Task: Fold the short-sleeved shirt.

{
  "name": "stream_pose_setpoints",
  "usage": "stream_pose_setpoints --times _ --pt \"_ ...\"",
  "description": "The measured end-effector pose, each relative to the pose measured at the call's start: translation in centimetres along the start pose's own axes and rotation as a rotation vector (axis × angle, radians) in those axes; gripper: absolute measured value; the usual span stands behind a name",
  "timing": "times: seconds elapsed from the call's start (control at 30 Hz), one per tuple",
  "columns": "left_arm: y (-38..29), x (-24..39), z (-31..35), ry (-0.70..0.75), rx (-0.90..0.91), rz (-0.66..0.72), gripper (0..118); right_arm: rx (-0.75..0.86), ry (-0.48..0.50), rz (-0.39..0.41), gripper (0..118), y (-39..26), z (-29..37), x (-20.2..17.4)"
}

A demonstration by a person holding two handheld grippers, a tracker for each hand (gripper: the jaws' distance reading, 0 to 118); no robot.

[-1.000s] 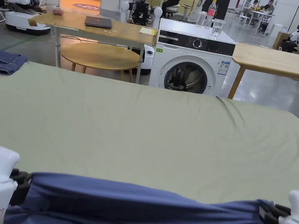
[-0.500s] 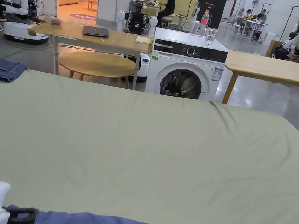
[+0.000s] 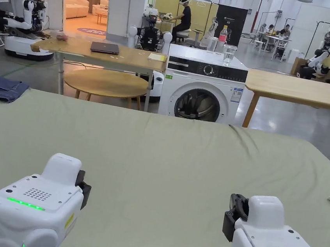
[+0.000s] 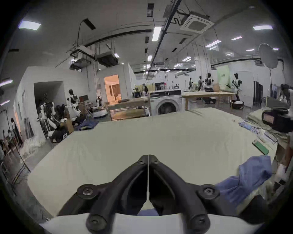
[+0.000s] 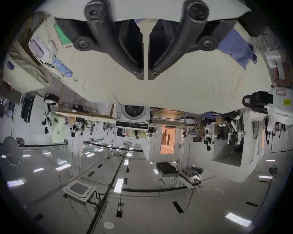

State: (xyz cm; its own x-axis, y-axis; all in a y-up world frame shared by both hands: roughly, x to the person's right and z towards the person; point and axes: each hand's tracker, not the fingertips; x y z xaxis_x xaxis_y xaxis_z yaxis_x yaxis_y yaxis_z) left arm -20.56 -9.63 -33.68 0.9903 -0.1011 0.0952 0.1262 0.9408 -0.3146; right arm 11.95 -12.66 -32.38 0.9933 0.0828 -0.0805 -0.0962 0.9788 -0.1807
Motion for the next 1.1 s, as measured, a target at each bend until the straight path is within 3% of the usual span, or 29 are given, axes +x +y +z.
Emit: stream_pose_setpoints --times 0.13,0.23,0.33,0.37,0.57,0.73,0.8,0.83,0.87,0.93,1.0,1.03,1.1 --pt "-1.6 -2.0 0.1 -0.004 -0.020 0.034 0 -0.022 0.017 -0.001 4 -0.3 0.2 0.0" --pt "-4.1 -6.0 -0.2 -0.017 -0.117 0.172 1 -0.024 0.015 -0.005 4 -0.4 0.3 0.2" --pt "-7.7 -11.1 -0.3 -0.021 -0.206 0.310 99 -0.033 0.017 -0.006 4 -0.5 0.4 0.2" --pt "-9.0 -12.8 -0.5 -0.043 -0.268 0.369 115 -0.037 0.019 -0.009 4 -0.5 0.3 0.1" --pt "-16.8 -20.2 -1.3 -0.280 -0.381 0.897 115 -0.061 0.037 -0.003 4 -1.1 -0.2 -0.9" --pt "-24.2 -18.3 -4.9 -0.599 -0.374 1.378 114 -0.070 0.046 -0.006 4 -1.0 -0.2 -1.2" --pt "-24.3 -17.8 -6.3 -0.612 -0.285 1.410 113 -0.069 0.044 -0.004 4 -0.9 0.0 -1.2" --pt "-23.6 -17.6 -6.5 -0.553 -0.290 1.399 107 -0.070 0.042 -0.002 4 -0.9 0.0 -1.1" --pt "-23.2 -17.5 -6.9 -0.507 -0.298 1.400 80 -0.069 0.041 0.001 4 -0.9 0.1 -1.1" --pt "-22.7 -17.2 -7.5 -0.368 -0.331 1.373 7 -0.069 0.037 0.002 4 -0.9 0.2 -0.9" --pt "-22.7 -17.3 -8.0 -0.290 -0.341 1.340 6 -0.074 0.034 0.001 4 -1.0 0.4 -0.8" --pt "-22.7 -17.4 -8.0 -0.327 -0.325 1.340 6 -0.077 0.032 0.001 4 -1.1 0.5 -0.8" --pt "-20.6 -17.5 -7.1 -0.265 -0.294 1.214 6 -0.080 0.030 0.007 4 -1.3 0.7 -0.6"
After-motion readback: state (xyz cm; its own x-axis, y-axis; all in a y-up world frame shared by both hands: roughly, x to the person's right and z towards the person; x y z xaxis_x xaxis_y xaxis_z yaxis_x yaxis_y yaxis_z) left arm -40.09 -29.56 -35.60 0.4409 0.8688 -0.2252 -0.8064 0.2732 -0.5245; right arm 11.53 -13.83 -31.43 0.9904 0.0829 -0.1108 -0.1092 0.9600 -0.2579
